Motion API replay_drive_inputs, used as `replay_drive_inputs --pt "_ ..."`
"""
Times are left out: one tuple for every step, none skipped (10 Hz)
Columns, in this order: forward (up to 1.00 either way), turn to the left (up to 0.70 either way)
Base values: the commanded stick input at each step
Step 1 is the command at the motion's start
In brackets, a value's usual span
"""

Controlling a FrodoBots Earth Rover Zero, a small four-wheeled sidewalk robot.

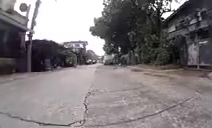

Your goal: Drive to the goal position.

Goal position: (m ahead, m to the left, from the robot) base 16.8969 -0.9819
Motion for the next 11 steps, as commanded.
replay_drive_inputs --pt "1.00 0.00" --pt "1.00 0.00" --pt "1.00 0.00" --pt "1.00 0.00" --pt "1.00 0.00" --pt "1.00 0.00" --pt "1.00 0.01" --pt "1.00 0.18" --pt "1.00 0.27" --pt "1.00 0.27" --pt "1.00 0.27"
